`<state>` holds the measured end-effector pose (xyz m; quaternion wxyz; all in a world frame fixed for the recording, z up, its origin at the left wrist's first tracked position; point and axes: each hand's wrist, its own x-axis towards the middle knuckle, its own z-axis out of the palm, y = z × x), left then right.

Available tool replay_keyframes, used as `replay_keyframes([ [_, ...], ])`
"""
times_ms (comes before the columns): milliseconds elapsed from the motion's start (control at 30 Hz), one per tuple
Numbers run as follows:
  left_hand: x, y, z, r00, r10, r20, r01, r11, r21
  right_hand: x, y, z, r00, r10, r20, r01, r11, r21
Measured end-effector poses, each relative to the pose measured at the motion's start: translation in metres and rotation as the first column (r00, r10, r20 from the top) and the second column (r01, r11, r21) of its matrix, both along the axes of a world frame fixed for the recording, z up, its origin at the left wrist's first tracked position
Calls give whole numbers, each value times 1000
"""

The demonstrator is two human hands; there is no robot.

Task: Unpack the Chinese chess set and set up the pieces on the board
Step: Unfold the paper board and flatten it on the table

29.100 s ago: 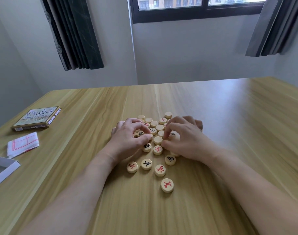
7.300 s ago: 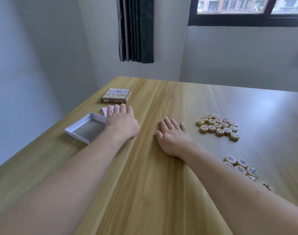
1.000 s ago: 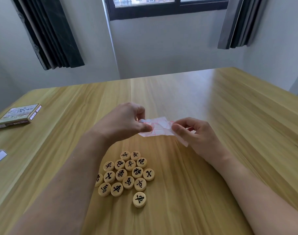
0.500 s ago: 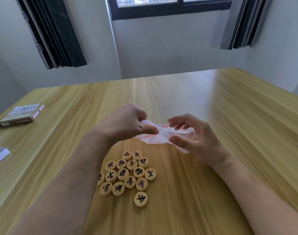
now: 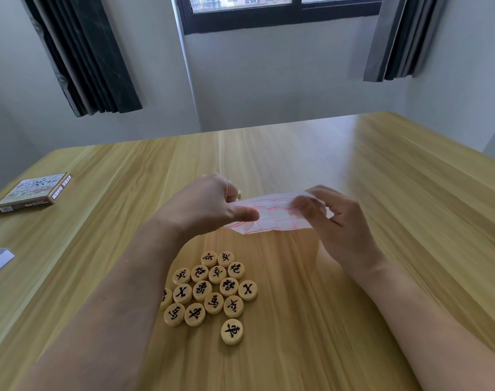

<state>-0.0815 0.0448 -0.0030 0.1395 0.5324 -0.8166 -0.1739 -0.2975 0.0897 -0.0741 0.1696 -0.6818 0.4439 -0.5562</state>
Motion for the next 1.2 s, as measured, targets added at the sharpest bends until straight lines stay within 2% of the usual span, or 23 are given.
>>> replay_keyframes([
  [67, 2, 2, 2, 999, -34, -22, 35, 997, 73, -1, 2, 1, 994, 4, 109, -12, 998, 67],
  [167, 8, 4, 8, 993, -74, -92, 90, 978, 187, 0, 5, 6, 986, 7, 165, -35, 985, 170],
  [300, 21, 6, 5, 994, -64, -86, 76, 986, 149, -3, 13, 6, 983, -47, 179, 5, 973, 229],
  [433, 22, 10, 0, 1000, -9, 26, 7, 995, 104, -7, 12, 20, 995, -90, 36, 71, 928, 365],
  [567, 8, 14, 12, 986, 42, 160, -36, 999, -39, -16, 12, 58, 949, -85, -303, 207, 895, 395],
  [633, -4, 15, 21, 985, 36, 166, -26, 998, -59, -16, 8, 77, 814, -23, -580, 321, 851, 416],
  [667, -10, 17, 27, 987, 31, 157, -24, 999, -44, -14, 8, 88, 697, 39, -716, 394, 814, 427],
  [733, -18, 18, 39, 991, 21, 131, -23, 1000, 8, -6, 10, 106, 444, 153, -883, 533, 748, 397],
  [800, -23, 20, 54, 993, 6, 116, -13, 998, 58, -1, 17, 127, 234, 208, -950, 621, 720, 310],
  [900, -30, 22, 77, 990, -43, 138, 25, 992, 126, 6, 36, 164, 62, 315, -947, 701, 662, 266],
  [933, -32, 24, 84, 990, -67, 125, 44, 984, 175, 9, 44, 176, -10, 375, -927, 740, 627, 245],
  [1000, -39, 27, 97, 994, -107, 11, 95, 919, 383, 15, 58, 197, -162, 445, -880, 780, 604, 162],
  [1067, -43, 27, 107, 990, -107, -93, 141, 787, 600, 18, 69, 213, -245, 415, -876, 756, 648, 95],
  [1133, -47, 21, 112, 988, -132, -79, 148, 680, 718, 17, 71, 224, -281, 387, -878, 717, 693, 76],
  [1200, -52, 13, 111, 984, -177, -27, 131, 609, 783, 16, 70, 227, -255, 381, -889, 718, 690, 89],
])
